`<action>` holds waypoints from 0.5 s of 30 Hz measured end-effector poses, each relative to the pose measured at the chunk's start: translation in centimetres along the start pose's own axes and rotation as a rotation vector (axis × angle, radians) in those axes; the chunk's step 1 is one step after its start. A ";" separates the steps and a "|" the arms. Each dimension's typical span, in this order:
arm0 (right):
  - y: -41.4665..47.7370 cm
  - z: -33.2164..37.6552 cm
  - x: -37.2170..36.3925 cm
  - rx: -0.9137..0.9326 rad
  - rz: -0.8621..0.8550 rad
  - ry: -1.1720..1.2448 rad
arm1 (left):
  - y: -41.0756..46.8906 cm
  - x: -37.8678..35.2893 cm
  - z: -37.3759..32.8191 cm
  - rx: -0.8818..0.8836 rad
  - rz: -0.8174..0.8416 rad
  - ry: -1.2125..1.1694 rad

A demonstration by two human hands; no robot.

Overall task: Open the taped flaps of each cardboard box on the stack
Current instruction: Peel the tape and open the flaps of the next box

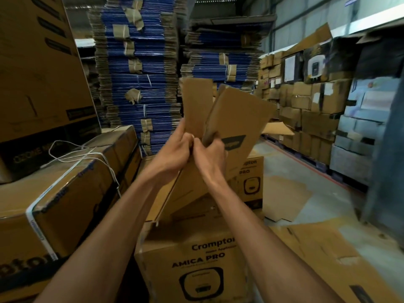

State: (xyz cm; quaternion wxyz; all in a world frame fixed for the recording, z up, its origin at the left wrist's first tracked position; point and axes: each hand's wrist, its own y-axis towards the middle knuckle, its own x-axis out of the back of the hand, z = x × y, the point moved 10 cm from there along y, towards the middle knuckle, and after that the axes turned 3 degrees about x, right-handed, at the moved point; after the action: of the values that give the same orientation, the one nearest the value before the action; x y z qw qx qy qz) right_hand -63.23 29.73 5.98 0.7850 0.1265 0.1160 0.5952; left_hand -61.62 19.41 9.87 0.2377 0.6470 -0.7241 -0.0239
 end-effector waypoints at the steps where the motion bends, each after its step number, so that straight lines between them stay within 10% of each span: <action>1: 0.5 1.0 -0.6 0.024 0.032 -0.033 | -0.1 0.7 -1.0 -0.002 -0.004 -0.003; 9: 1.7 5.5 -4.3 0.182 0.278 -0.291 | -1.4 4.2 2.1 0.202 0.112 -0.011; 15: -1.8 5.8 -8.7 0.229 0.516 -0.174 | -1.0 9.8 5.8 0.258 -0.257 0.246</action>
State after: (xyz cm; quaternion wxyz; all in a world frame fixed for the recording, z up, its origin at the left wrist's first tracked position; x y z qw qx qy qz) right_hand -62.01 20.52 11.14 0.5955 0.2900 0.0785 0.7450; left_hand -63.33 8.39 7.43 0.2345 0.7570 -0.5983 0.1182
